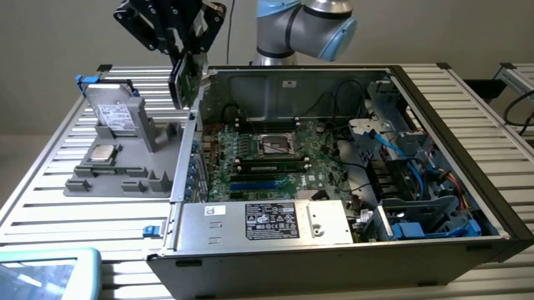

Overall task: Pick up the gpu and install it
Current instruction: 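Pick up the gpu and move the gpu toward the slot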

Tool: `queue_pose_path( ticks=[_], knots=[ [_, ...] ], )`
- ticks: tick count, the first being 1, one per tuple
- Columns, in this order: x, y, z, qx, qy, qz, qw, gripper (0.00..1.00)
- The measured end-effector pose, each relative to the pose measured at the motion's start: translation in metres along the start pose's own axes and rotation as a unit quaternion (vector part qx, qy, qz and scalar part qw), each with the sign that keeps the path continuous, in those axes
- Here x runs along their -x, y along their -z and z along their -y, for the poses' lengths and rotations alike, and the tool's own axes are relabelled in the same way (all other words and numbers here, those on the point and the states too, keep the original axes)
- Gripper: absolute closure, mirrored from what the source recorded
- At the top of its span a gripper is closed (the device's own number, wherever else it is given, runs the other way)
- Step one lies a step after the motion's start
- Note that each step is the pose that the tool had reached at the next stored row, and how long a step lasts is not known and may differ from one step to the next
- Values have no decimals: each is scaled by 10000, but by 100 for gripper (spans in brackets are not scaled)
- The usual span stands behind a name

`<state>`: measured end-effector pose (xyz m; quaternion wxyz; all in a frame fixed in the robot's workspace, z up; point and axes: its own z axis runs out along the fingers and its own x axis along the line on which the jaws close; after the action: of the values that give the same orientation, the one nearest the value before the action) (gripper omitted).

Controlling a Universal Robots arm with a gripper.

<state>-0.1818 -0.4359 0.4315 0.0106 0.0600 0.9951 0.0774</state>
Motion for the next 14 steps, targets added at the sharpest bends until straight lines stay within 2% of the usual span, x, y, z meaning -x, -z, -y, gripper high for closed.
queue_pose_path(
  ticks=[7,14],
  knots=[
    [257,22,25,-5,-6,-40,10000,72],
    [493,33,51,-11,-16,-100,9999,72]
  ],
)
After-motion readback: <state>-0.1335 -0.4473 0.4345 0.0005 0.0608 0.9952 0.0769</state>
